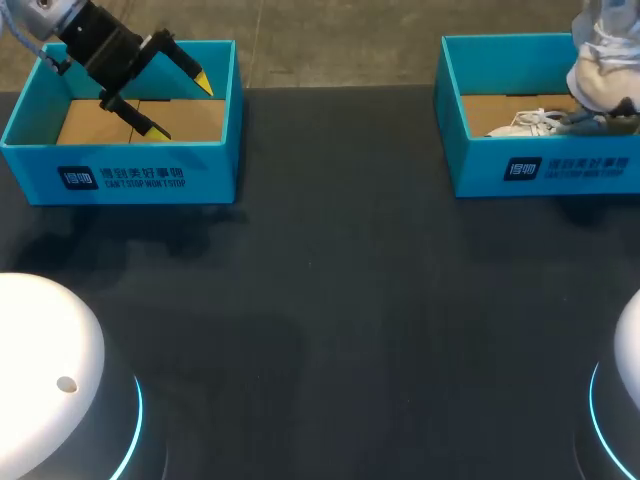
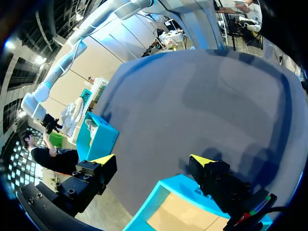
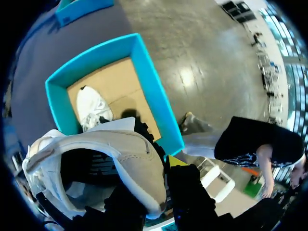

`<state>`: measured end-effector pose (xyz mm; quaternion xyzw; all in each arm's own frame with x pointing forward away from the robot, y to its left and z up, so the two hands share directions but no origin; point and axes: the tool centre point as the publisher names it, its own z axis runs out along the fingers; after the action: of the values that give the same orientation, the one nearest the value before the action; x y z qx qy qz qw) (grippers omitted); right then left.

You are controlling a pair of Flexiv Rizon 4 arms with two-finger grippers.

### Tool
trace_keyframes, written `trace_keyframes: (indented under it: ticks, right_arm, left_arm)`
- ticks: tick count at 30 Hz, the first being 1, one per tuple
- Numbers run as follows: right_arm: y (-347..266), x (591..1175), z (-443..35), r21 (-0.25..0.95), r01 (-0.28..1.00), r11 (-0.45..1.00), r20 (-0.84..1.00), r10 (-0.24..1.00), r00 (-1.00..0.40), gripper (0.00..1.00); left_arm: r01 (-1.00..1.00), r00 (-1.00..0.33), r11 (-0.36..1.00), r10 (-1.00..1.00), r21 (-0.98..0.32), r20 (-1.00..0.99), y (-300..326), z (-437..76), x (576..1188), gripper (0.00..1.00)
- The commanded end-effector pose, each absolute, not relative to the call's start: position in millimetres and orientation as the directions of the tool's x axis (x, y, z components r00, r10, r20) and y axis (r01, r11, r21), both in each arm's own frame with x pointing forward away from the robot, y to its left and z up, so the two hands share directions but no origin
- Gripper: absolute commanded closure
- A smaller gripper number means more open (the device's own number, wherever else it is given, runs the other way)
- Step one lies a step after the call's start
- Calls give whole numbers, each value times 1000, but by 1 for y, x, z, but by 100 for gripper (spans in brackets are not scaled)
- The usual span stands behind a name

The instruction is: Take the shoe out of the shoebox, open the shoe tongue, remove and reinsert the insole, then place the shoe into the shoebox

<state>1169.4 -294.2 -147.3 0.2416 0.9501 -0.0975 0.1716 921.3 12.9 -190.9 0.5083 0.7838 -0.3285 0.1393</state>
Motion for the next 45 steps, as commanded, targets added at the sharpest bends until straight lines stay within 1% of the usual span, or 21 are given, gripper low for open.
trace_keyframes:
  ticks: [1, 6, 9, 11, 33, 35, 39, 45]
  right_arm:
    - [-304, 1163, -142, 18, 751, 660, -397, 694, -601, 100]
    - [-321, 1153, -148, 62, 888, 456, -404, 825, -395, 100]
    - [-327, 1148, -147, 43, 933, 358, -429, 850, -306, 100]
    - [-331, 1144, -146, -8, 960, 279, -439, 862, -254, 100]
    - [-331, 1144, -146, -8, 960, 279, -439, 862, -254, 100]
    - [-335, 1145, -147, 9, 983, 182, -414, 896, -162, 100]
    - [-341, 1143, -148, 48, 999, 25, -399, 917, -4, 100]
    - [-343, 1139, -148, 110, 982, -156, -402, 896, 187, 100]
  left_arm:
    - [888, -445, 270, 707, -371, -550, 13, -190, 921, 0]
    - [888, -445, 270, 707, -371, -550, 13, -190, 921, 0]
    - [888, -445, 270, 707, -371, -550, 13, -190, 921, 0]
    - [888, -445, 270, 707, -371, -550, 13, -190, 921, 0]
    - [888, -445, 270, 707, -371, -550, 13, -190, 921, 0]
    - [888, -445, 270, 707, -371, -550, 13, -190, 921, 0]
    - [888, -445, 270, 707, -371, -550, 13, -190, 921, 0]
    - [888, -445, 270, 707, -371, -550, 13, -190, 921, 0]
